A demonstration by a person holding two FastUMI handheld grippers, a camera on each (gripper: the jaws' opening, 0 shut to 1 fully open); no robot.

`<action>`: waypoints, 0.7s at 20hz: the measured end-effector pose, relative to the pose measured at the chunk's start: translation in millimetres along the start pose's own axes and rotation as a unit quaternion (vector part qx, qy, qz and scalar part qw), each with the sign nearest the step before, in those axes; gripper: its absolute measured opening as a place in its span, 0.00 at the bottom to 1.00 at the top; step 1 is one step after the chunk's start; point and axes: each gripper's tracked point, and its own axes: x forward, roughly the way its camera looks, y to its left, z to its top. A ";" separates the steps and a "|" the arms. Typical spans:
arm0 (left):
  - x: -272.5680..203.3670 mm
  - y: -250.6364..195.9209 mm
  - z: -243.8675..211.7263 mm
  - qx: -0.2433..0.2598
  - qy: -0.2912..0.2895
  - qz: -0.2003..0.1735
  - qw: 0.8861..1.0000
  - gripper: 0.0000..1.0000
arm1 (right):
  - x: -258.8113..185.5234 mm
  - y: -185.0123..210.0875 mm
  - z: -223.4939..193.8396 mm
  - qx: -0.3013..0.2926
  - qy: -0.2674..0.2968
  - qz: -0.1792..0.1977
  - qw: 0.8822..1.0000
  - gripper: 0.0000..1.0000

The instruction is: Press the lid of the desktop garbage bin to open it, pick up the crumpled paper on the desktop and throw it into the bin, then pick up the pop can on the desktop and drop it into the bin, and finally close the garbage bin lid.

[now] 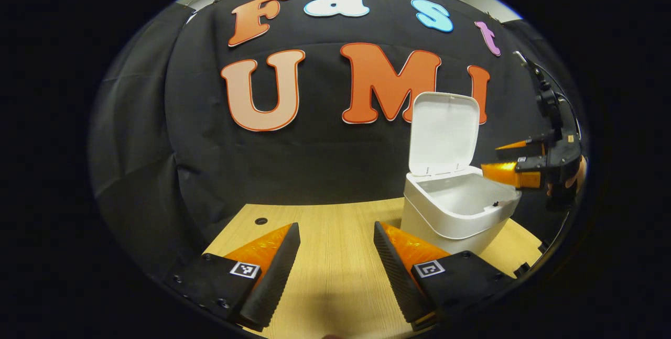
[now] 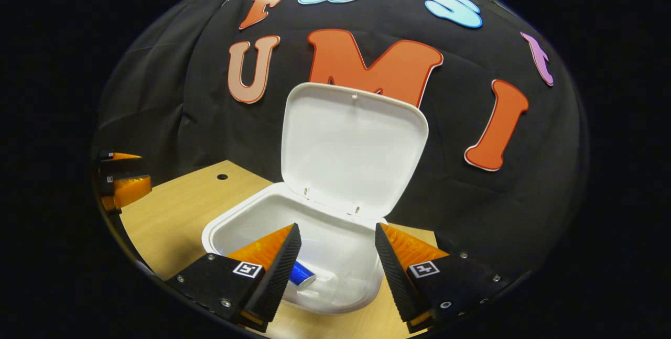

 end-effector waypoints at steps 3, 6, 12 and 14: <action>0.7 12.8 -2.2 -0.002 0.000 0.010 1.000 0.89 | 6.0 1.0 36.2 -0.009 -0.030 0.000 0.999 0.86; 0.9 29.7 -2.8 -0.013 -0.004 0.023 1.000 0.90 | 10.2 -0.4 77.2 -0.016 -0.071 -0.003 0.997 0.86; 0.9 61.4 -1.7 -0.018 -0.007 0.049 0.999 0.89 | 15.1 5.5 147.4 -0.026 -0.138 -0.001 0.990 0.86; 0.3 72.1 -0.5 -0.015 -0.010 0.057 0.998 0.91 | 16.9 3.3 163.8 -0.037 -0.155 -0.008 0.987 0.86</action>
